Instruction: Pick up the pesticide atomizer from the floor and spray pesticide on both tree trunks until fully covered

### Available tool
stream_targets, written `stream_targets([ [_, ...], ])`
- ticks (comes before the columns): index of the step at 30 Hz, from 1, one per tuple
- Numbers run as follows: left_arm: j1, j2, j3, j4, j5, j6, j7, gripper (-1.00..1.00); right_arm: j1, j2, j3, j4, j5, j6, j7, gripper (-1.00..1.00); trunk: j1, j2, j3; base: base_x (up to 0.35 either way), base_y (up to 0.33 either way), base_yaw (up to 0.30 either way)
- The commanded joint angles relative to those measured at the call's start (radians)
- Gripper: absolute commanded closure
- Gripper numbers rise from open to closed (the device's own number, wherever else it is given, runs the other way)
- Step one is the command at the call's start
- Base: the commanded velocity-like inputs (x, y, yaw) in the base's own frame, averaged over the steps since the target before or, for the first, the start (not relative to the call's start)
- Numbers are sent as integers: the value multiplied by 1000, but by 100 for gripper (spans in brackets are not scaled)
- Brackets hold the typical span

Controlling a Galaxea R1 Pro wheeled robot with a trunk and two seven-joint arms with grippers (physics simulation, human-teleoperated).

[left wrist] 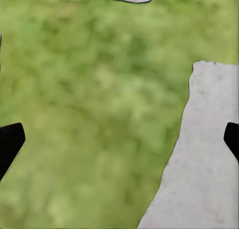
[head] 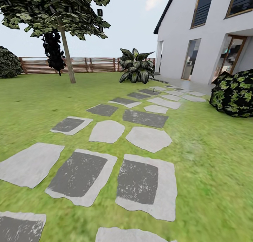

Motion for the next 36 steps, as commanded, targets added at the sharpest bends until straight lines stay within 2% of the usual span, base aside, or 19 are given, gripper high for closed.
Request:
stream_targets([
  [1,0,0,0,0,0,0,0,-100,0,0,0,0,0,0,0,-100,0,0,0,338,0,0],
  [18,0,0,0,0,0,0,0,-100,0,0,-3,0,-1,2,0,-100,0,0,-14,338,0,0],
  [36,0,0,0,-1,0,0,0,-100,0,0,-2,0,-1,2,0,-100,0,0,-14,338,0,0],
])
